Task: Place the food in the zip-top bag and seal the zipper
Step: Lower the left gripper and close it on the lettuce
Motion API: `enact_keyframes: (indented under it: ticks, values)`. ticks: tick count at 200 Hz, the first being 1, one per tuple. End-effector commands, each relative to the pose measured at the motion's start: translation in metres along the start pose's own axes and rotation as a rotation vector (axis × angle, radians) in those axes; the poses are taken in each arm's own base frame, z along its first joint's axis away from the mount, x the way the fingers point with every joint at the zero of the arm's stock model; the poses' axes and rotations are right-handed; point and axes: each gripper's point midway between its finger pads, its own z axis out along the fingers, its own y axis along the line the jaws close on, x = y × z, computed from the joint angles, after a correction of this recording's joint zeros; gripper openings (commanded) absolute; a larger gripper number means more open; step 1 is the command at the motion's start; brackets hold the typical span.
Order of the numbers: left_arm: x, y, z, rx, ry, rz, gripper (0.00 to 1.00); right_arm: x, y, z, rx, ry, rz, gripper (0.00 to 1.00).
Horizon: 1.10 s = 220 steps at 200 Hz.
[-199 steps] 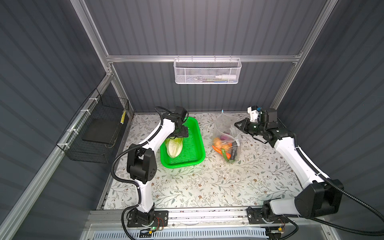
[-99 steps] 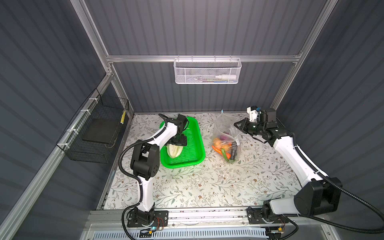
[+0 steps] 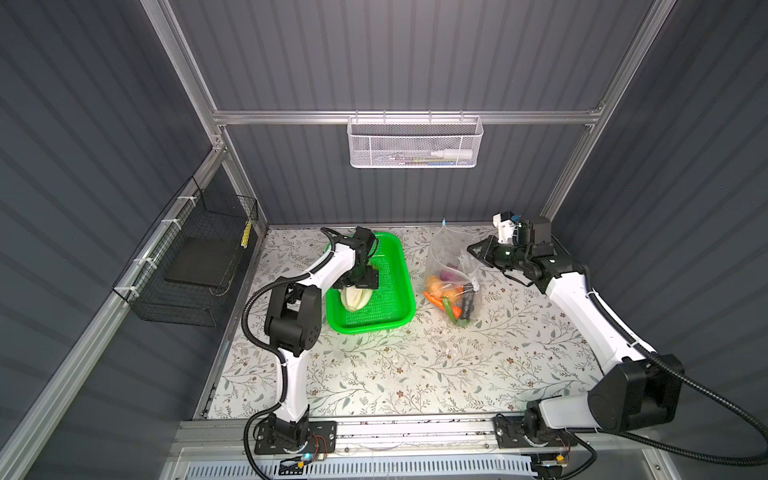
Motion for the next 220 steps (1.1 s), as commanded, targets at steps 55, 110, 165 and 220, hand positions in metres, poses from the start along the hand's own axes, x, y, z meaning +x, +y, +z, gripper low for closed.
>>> enact_keyframes:
  ticks: [55, 110, 165, 220]
  values:
    - [-0.009, -0.072, -0.024, 0.139, -0.067, 0.041, 1.0, -0.008, 0.01, 0.007, -0.027, -0.003, -0.008, 0.0]
    - [-0.023, -0.06, -0.055, 0.109, -0.142, -0.002, 1.0, -0.005, 0.008, 0.007, -0.027, -0.003, -0.001, 0.0]
    - [-0.022, -0.049, -0.057, 0.127, -0.144, -0.077, 1.0, -0.006, 0.01, 0.009, -0.03, -0.002, -0.006, 0.0]
    - [-0.023, -0.071, -0.055, 0.285, -0.144, -0.039, 1.0, -0.005, 0.01, 0.007, -0.024, -0.006, -0.003, 0.0]
